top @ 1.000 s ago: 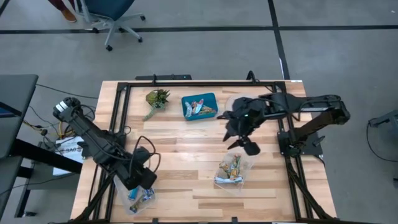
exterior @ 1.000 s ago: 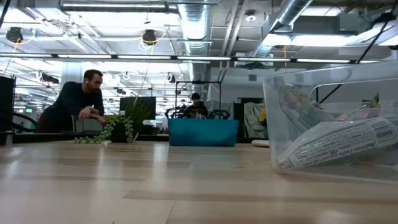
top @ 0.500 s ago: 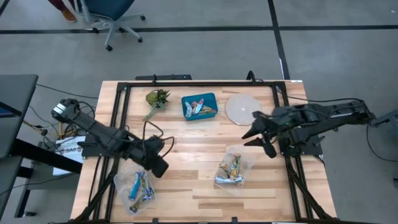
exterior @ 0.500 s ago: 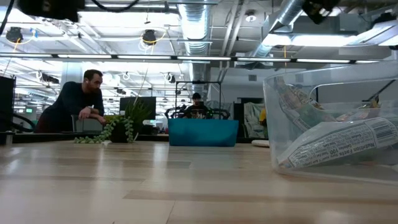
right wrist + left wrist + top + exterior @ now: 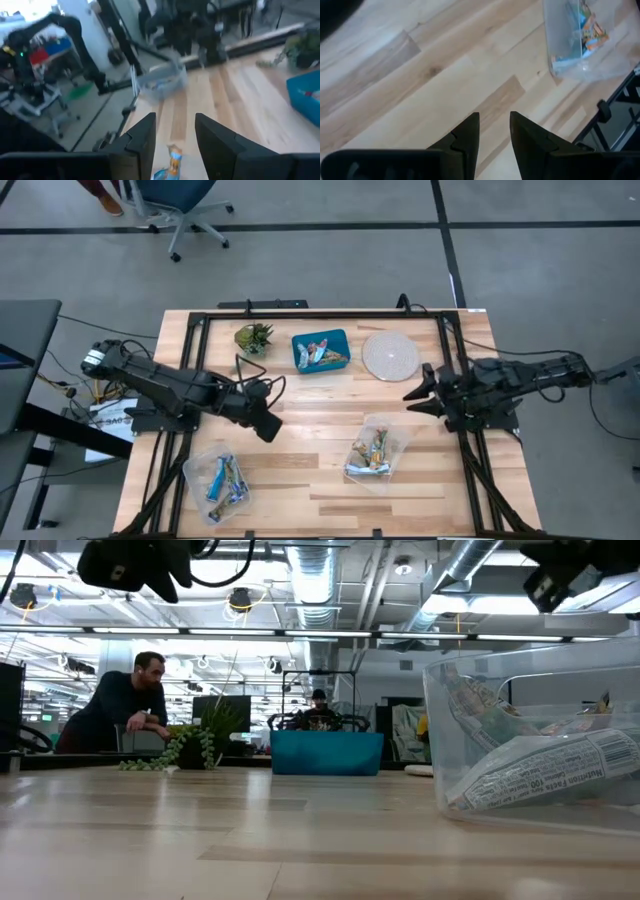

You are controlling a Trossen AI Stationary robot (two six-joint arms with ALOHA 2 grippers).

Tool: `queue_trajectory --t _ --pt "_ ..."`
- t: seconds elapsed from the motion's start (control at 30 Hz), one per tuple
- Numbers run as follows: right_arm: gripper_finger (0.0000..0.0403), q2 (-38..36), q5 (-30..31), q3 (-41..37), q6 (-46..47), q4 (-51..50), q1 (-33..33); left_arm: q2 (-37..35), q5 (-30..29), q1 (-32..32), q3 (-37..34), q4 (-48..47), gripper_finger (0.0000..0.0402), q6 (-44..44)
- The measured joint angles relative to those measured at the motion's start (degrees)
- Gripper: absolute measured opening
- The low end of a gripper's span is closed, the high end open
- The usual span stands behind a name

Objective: Pick and place Granola Bars by type
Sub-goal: Return to Home Position

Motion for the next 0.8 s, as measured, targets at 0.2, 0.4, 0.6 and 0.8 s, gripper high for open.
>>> queue_trajectory --t 0.2,0.4,0.6,0.8 --pt "0.0127 -11.72 3.74 -9.44 -0.05 10.18 -0.03 0.0 0.01 2.15 0.0 0.28 0.0099 -0.04" --pt "0.0127 -19.97 6.41 -17.07 -1.47 21.35 -0.03 0.0 0.53 3.37 0.0 1.76 0.0099 -0.5" --pt "0.0127 -24.15 6.56 -20.46 -3.11 26.06 -0.25 0.0 2.52 4.08 0.0 2.91 0.0099 -0.64" --pt "0.0127 -24.59 6.53 -23.1 -4.12 28.8 -1.47 0.0 2.93 4.25 0.0 3.39 0.0099 -1.63"
